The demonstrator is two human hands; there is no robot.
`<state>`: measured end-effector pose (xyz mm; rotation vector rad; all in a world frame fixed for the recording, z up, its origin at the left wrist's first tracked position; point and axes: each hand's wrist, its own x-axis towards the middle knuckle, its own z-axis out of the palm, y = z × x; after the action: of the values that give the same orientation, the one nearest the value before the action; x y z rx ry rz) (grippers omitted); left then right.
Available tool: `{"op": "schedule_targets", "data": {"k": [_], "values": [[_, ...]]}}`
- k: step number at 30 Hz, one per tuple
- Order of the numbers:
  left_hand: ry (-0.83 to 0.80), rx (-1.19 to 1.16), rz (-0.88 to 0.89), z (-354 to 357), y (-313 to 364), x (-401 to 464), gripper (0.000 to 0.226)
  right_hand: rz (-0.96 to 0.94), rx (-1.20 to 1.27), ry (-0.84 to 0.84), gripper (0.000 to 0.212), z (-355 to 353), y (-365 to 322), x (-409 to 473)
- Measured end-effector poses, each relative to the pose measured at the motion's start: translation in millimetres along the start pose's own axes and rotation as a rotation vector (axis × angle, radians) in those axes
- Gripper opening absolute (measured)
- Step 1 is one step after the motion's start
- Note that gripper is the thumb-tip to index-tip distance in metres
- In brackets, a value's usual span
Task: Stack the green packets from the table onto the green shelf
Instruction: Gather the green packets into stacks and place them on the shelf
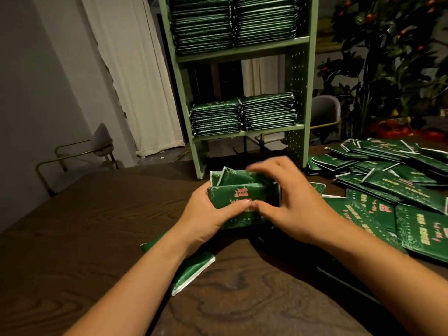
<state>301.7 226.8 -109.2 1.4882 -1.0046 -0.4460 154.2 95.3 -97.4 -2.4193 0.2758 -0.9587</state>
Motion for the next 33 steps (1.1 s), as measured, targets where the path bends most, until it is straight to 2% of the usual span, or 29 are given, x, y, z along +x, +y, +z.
{"op": "schedule_targets", "data": {"k": [2, 3, 5, 8, 10, 12, 14, 17, 21, 23, 26, 27, 30, 33], "values": [[-0.025, -0.045, -0.002, -2.3, -0.7, 0.0, 0.049, 0.018, -0.061, -0.016, 0.091, -1.4, 2.8, 1.2], [-0.036, -0.067, -0.008, -3.2, -1.2, 0.0, 0.052, 0.052, -0.043, -0.046, 0.097, -3.0, 3.4, 1.6], [-0.031, -0.077, -0.014, -3.4, -1.1, 0.0, 0.052, 0.081, 0.027, -0.109, 0.085, -5.0, 7.1, 0.5], [0.105, -0.174, -0.087, -0.4, 4.6, 1.7, 0.041, 0.006, 0.0, -0.096, 0.06, -3.2, 8.1, -1.8], [0.236, -0.222, -0.15, 2.5, 7.0, 4.8, 0.038, -0.01, 0.003, -0.096, 0.064, 1.8, 4.4, -2.0], [0.339, -0.13, -0.152, 4.0, 6.2, 7.1, 0.024, 0.008, 0.011, -0.135, 0.08, 6.9, 1.8, -2.7], [0.364, -0.071, -0.153, 5.1, 4.2, 7.4, 0.01, 0.042, 0.018, -0.141, 0.091, 6.9, 1.8, -3.3], [0.339, -0.067, -0.141, 6.7, 1.6, 5.9, 0.009, 0.06, 0.033, -0.139, 0.088, 5.3, 2.8, -4.0], [0.293, -0.017, -0.096, 12.0, -0.1, 3.8, 0.021, 0.013, -0.017, -0.299, 0.065, 10.1, 0.0, -8.3], [0.253, -0.001, -0.075, 10.7, 0.8, 2.0, 0.023, 0.004, -0.02, -0.322, 0.057, 9.6, 0.9, -9.1], [0.097, 0.012, -0.037, 1.8, 2.9, -0.5, 0.006, 0.001, -0.033, -0.338, 0.055, 8.2, 4.4, -8.0], [0.017, 0.035, -0.032, -2.5, 3.8, -1.6, 0.009, -0.002, -0.033, -0.338, 0.055, 7.8, 5.1, -8.0], [-0.156, 0.219, -0.017, -17.0, 1.6, -0.1, 0.053, 0.01, -0.027, -0.308, 0.056, 6.1, 8.0, -7.7], [-0.114, 0.277, -0.042, -21.6, 1.7, 2.2, 0.067, 0.065, 0.048, -0.248, 0.06, 1.7, 10.4, -5.5]]}}
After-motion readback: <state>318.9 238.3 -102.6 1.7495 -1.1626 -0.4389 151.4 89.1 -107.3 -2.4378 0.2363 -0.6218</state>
